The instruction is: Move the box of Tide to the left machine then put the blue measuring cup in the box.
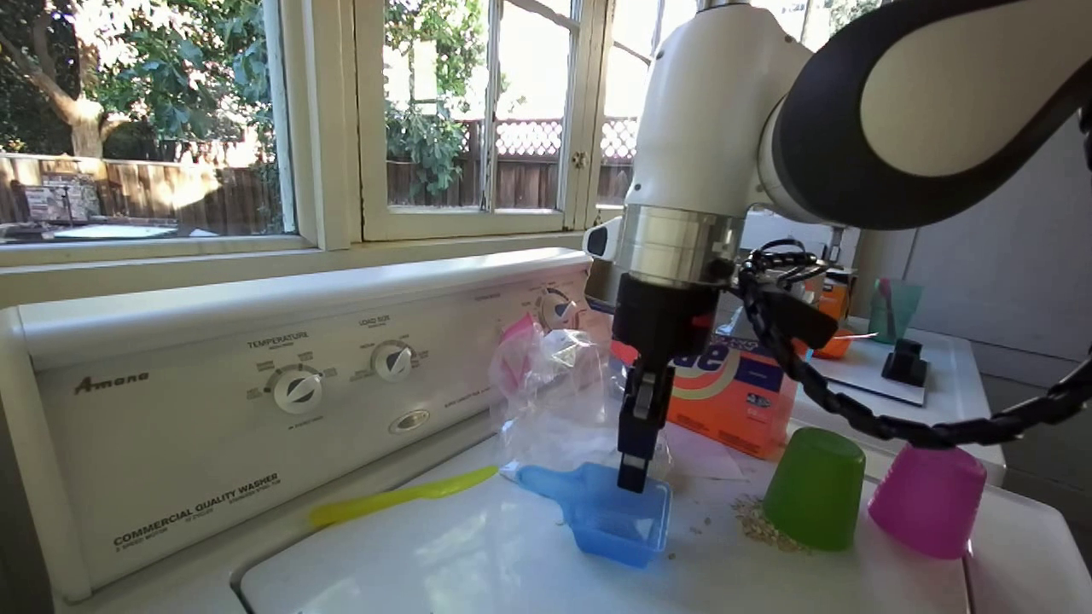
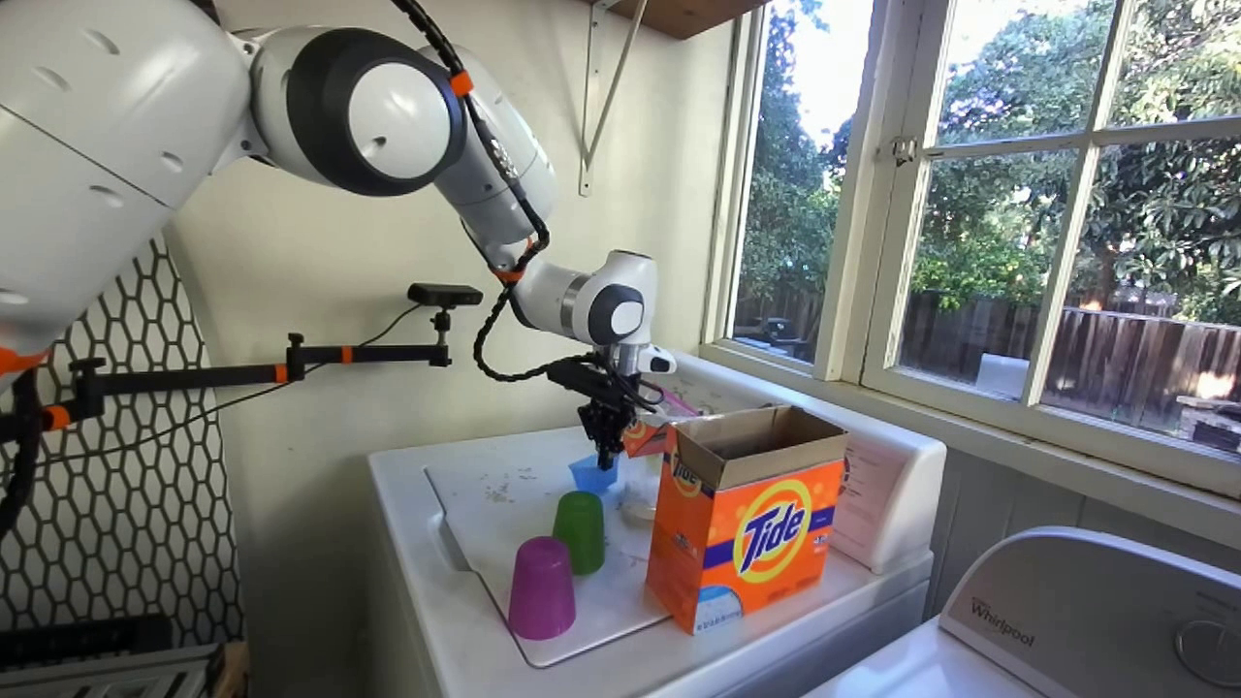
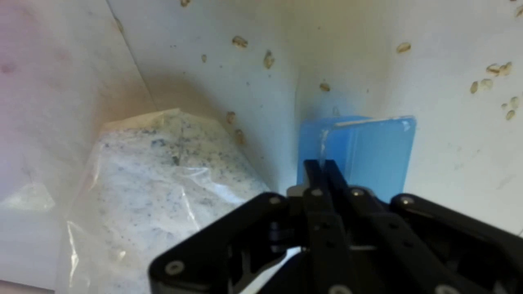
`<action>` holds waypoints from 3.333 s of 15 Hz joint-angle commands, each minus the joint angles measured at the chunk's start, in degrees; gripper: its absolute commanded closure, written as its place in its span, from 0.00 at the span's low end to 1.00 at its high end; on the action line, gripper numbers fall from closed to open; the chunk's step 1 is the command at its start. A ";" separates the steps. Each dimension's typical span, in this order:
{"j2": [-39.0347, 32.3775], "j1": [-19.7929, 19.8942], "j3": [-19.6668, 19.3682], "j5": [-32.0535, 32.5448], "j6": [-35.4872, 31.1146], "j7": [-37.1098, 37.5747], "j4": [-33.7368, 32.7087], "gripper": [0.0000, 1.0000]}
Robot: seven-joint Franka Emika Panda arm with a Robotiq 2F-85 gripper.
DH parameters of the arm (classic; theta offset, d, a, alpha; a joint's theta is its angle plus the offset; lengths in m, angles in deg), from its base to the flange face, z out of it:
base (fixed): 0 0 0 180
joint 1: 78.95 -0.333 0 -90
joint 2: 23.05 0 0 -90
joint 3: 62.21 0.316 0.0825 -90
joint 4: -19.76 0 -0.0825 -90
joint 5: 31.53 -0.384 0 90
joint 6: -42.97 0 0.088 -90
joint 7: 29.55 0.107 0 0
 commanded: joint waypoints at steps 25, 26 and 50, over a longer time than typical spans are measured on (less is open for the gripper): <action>34.19 7.33 -2.31 2.78 -5.61 18.05 20.49 0.99; 34.84 7.97 -2.33 3.57 -6.41 17.80 21.16 0.99; 37.74 16.29 -3.68 17.90 -8.11 32.46 26.52 0.99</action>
